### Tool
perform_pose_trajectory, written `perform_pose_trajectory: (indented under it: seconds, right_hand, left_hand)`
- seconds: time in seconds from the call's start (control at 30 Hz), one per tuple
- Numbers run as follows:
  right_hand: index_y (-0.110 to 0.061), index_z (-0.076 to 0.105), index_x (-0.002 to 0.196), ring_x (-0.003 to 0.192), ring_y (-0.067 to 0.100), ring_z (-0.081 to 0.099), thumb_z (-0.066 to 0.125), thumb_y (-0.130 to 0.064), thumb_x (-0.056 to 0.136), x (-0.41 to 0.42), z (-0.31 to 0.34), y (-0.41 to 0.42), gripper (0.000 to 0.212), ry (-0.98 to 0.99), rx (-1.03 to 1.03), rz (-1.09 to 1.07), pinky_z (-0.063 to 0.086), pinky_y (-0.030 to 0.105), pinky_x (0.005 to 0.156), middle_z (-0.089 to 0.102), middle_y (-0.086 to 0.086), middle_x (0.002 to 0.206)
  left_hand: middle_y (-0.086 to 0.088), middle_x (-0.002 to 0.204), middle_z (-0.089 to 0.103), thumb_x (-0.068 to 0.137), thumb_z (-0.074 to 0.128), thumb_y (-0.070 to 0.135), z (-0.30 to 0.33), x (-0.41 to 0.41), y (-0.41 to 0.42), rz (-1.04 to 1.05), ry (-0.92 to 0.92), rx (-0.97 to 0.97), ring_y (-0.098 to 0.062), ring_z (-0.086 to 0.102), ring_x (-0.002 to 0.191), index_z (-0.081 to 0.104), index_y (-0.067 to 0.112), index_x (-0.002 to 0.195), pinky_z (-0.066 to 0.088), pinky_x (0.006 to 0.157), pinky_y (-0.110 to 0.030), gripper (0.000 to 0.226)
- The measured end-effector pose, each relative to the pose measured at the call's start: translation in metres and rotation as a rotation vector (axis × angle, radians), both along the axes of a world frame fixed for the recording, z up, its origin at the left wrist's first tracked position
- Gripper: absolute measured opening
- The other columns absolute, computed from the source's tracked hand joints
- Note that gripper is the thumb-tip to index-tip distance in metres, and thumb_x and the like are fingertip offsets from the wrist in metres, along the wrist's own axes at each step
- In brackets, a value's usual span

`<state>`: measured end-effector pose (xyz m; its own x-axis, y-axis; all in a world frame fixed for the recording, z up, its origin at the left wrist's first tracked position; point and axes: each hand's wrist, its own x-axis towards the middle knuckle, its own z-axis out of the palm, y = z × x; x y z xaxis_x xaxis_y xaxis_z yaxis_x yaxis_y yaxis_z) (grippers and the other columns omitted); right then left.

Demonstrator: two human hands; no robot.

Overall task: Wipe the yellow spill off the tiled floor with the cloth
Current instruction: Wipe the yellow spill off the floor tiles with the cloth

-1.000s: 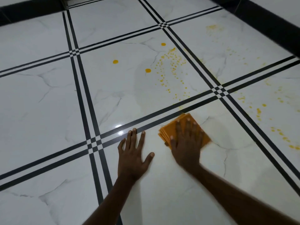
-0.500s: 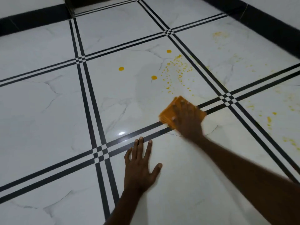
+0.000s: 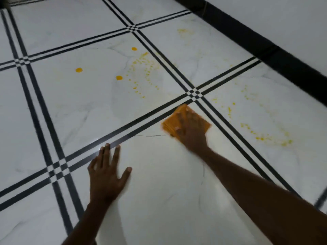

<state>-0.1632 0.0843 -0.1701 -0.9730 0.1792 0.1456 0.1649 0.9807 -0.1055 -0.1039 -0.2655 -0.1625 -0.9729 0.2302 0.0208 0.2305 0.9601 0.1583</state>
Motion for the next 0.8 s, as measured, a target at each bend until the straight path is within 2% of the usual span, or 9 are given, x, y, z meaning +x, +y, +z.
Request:
perform_pose_trajectory:
  seconds: [0.1,0.2,0.3,0.4,0.43,0.5,0.6,0.73,0.8]
  right_hand:
    - [-0.017,0.032,0.16,0.149,0.044,0.034,0.03,-0.051,0.103,0.052,0.008,0.046,0.066,0.063,-0.12,-0.361,0.024,0.06,0.12,0.034,0.022,0.163]
    - [-0.017,0.031,0.161,0.149,0.046,0.03,0.034,-0.049,0.099,0.13,0.013,-0.014,0.069,0.043,-0.146,-0.599,0.019,0.062,0.122,0.029,0.023,0.165]
    - [-0.02,0.02,0.164,0.156,0.042,0.019,0.036,-0.049,0.099,0.166,0.008,-0.064,0.073,-0.004,-0.142,-0.295,0.01,0.06,0.125,0.017,0.018,0.17]
    - [-0.026,0.018,0.164,0.156,0.039,0.019,0.03,-0.054,0.102,0.093,0.006,0.003,0.069,-0.079,-0.031,0.124,0.015,0.058,0.125,0.017,0.013,0.171]
    - [-0.026,0.021,0.164,0.155,0.039,0.024,0.025,-0.056,0.103,0.062,0.004,0.031,0.067,-0.087,0.006,0.124,0.018,0.058,0.124,0.021,0.015,0.17]
    - [-0.024,0.026,0.162,0.151,0.042,0.031,0.018,-0.059,0.104,0.025,0.007,0.077,0.068,-0.036,-0.011,-0.096,0.022,0.06,0.121,0.029,0.019,0.166]
    - [-0.018,0.026,0.163,0.151,0.044,0.027,0.032,-0.051,0.102,0.066,0.013,0.06,0.069,-0.039,-0.069,-0.365,0.021,0.062,0.122,0.026,0.022,0.166]
    - [-0.019,0.02,0.163,0.152,0.046,0.026,0.036,-0.05,0.1,0.174,0.021,-0.017,0.073,-0.154,-0.081,-0.206,0.022,0.065,0.12,0.018,0.02,0.169]
    - [-0.021,0.017,0.164,0.155,0.044,0.022,0.037,-0.05,0.1,0.152,0.02,-0.008,0.072,-0.142,-0.129,-0.111,0.017,0.063,0.123,0.015,0.018,0.17]
  left_hand:
    - [-0.017,0.161,0.03,0.084,0.04,0.062,0.005,-0.007,0.023,0.086,-0.011,0.058,-0.036,0.023,0.151,0.039,0.015,0.152,0.025,0.114,-0.058,0.083]
    - [-0.02,0.159,0.032,0.091,0.04,0.053,0.012,-0.031,0.099,-0.025,0.023,0.173,-0.035,0.025,0.15,0.039,0.011,0.152,0.027,0.115,-0.055,0.074]
    - [-0.018,0.166,0.02,0.099,0.032,0.052,0.016,-0.071,0.16,-0.116,-0.013,0.151,-0.034,0.016,0.155,0.027,0.017,0.159,0.019,0.12,-0.053,0.07]
    - [-0.018,0.168,0.012,0.099,0.022,0.057,0.002,-0.095,0.158,-0.13,-0.049,0.02,-0.033,0.009,0.156,0.014,0.021,0.162,0.016,0.123,-0.052,0.073]
    - [-0.017,0.169,0.01,0.099,0.022,0.057,-0.003,-0.095,0.155,-0.149,-0.039,0.005,-0.032,0.008,0.156,0.012,0.022,0.162,0.015,0.124,-0.051,0.073]
    - [-0.016,0.169,0.009,0.1,0.026,0.056,-0.006,-0.095,0.152,-0.163,-0.031,0.012,-0.032,0.008,0.157,0.012,0.021,0.162,0.015,0.124,-0.05,0.073]
    - [-0.018,0.168,0.008,0.095,0.024,0.061,-0.001,-0.101,0.154,-0.152,-0.146,0.007,-0.035,0.009,0.156,0.012,0.021,0.162,0.015,0.122,-0.053,0.079]
    - [-0.021,0.168,-0.006,0.078,0.007,0.076,0.014,-0.114,0.156,-0.194,-0.327,-0.075,-0.039,-0.003,0.156,-0.015,0.021,0.157,0.005,0.122,-0.055,0.098]
    - [-0.023,0.167,0.001,0.08,0.013,0.078,0.013,-0.114,0.156,-0.191,-0.322,-0.062,-0.042,0.004,0.155,-0.01,0.024,0.159,0.01,0.121,-0.058,0.098]
